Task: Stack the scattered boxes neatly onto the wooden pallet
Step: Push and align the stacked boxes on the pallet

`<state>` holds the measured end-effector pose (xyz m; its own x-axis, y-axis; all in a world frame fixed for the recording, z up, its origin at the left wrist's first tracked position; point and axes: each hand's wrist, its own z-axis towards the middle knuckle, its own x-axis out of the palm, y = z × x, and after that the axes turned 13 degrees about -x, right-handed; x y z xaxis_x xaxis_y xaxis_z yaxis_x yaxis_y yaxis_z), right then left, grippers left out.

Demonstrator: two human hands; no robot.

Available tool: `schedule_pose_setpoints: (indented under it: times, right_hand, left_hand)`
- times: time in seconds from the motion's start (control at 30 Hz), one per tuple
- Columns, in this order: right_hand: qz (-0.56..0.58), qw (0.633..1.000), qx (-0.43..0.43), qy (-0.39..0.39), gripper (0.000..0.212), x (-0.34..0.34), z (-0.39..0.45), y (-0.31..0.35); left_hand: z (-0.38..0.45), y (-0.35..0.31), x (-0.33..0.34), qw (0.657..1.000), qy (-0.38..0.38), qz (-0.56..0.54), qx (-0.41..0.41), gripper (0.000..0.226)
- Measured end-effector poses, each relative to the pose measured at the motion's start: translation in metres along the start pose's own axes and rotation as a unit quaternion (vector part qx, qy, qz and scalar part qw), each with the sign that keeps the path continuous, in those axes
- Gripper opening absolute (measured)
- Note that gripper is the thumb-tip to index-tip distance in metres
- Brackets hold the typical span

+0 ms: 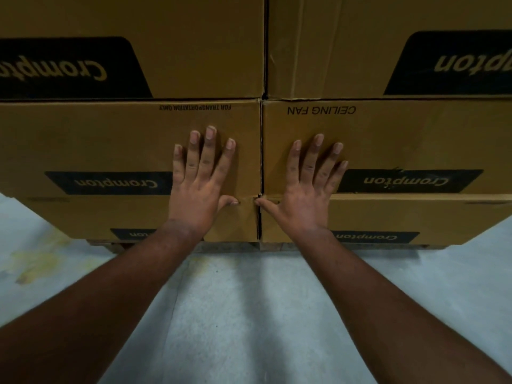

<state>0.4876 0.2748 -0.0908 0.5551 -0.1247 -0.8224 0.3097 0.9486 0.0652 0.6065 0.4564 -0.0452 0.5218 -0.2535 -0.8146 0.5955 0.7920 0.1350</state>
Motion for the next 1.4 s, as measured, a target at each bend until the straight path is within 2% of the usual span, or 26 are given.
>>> schedule_pose_setpoints:
  times: [0.37,0.57,0.7,0.83,0.87,0.9,0.93,0.97,1.0,1.03,1.1,1.17,1.2,1.27,1.33,1.4]
  right_hand:
    - [0.0,1.0,-0.017,-0.007,0.144,0.009,0.002,-0.003]
    - [-0.012,0.999,-0.04,-0.004,0.129,0.013,-0.002,-0.01]
    - [-0.049,0.994,-0.087,0.034,0.131,0.014,-0.021,-0.033]
    - [-0.073,0.989,-0.109,0.073,0.129,0.022,-0.047,-0.049]
    - [-0.066,0.987,-0.115,0.086,0.127,0.026,-0.058,-0.048]
    - [-0.054,0.985,-0.123,0.104,0.125,0.032,-0.071,-0.043]
    - [-0.035,0.983,-0.13,0.125,0.122,0.037,-0.085,-0.035]
    - [-0.012,0.98,-0.132,0.146,0.119,0.043,-0.1,-0.024]
    - [0.014,0.977,-0.127,0.169,0.116,0.048,-0.113,-0.011]
    - [0.041,0.974,-0.111,0.193,0.115,0.053,-0.124,0.003]
    - [0.119,0.961,-0.043,0.244,0.116,0.059,-0.137,0.033]
    - [0.251,0.923,0.069,0.284,0.119,0.065,-0.137,0.06]
    - [0.338,0.883,0.142,0.294,0.119,0.067,-0.132,0.071]
    - [0.495,0.761,0.285,0.307,0.112,0.067,-0.113,0.086]
    - [0.588,0.646,0.383,0.3,0.1,0.067,-0.093,0.094]
    - [0.65,0.556,0.447,0.262,0.085,0.065,-0.075,0.097]
  left_hand:
    - [0.001,-0.003,0.003,1.0,0.001,-0.001,-0.009,0.139]
    - [-0.002,-0.009,0.007,1.0,0.003,-0.006,-0.012,0.137]
    - [-0.013,-0.012,0.02,1.0,0.022,-0.003,-0.002,0.141]
    - [-0.036,0.001,0.04,0.999,0.037,-0.015,0.009,0.135]
    - [-0.049,0.004,0.044,0.998,0.049,-0.023,-0.019,0.136]
    - [-0.065,0.005,0.049,0.993,0.07,-0.043,-0.084,0.138]
    - [-0.084,0.004,0.052,0.972,0.104,-0.09,-0.191,0.143]
    - [-0.1,0.0,0.055,0.923,0.142,-0.158,-0.321,0.148]
    - [-0.111,-0.005,0.059,0.855,0.172,-0.231,-0.432,0.153]
    - [-0.117,-0.01,0.064,0.791,0.191,-0.295,-0.501,0.155]
    - [-0.11,-0.014,0.075,0.709,0.212,-0.386,-0.551,0.156]
    - [-0.093,-0.015,0.086,0.646,0.221,-0.426,-0.594,0.156]
    - [-0.085,-0.013,0.091,0.614,0.22,-0.44,-0.617,0.156]
    - [-0.079,-0.007,0.097,0.571,0.214,-0.481,-0.63,0.159]
    - [-0.08,-0.003,0.1,0.559,0.205,-0.514,-0.617,0.163]
    - [-0.081,-0.001,0.103,0.552,0.202,-0.53,-0.612,0.168]
